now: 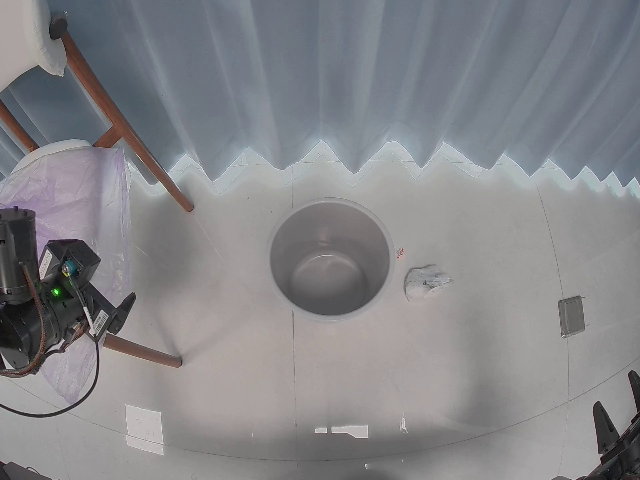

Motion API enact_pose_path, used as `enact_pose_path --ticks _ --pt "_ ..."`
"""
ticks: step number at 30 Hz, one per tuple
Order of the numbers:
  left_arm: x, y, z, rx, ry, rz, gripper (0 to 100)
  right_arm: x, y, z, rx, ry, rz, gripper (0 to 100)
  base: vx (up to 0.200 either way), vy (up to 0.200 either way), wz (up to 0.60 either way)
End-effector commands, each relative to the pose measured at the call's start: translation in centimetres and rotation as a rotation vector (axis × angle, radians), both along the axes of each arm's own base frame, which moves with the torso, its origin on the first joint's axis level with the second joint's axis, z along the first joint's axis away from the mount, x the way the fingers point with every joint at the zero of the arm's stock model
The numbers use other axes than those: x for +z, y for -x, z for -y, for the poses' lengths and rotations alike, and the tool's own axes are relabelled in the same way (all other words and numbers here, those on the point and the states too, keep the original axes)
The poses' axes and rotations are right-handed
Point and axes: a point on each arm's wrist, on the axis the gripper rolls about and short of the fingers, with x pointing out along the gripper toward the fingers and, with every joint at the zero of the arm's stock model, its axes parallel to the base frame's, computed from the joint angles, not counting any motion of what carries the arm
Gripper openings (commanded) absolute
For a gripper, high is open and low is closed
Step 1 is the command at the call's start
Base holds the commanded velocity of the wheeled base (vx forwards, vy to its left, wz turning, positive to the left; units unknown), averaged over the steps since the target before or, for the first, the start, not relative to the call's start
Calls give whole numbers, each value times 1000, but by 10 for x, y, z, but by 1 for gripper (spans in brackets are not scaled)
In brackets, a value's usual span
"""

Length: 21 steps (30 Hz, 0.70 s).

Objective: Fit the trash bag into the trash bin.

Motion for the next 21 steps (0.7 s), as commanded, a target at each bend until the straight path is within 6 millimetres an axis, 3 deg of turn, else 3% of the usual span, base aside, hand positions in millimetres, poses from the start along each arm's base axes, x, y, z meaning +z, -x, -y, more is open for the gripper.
enact_pose_path --ticks 1,21 --pt "-7 -12 6 27 -56 -37 100 -5 0 0 1 0 1 100 0 0 0" --pt "-17 -45 12 36 -256 -60 100 -5 0 0 1 3 1 100 0 0 0"
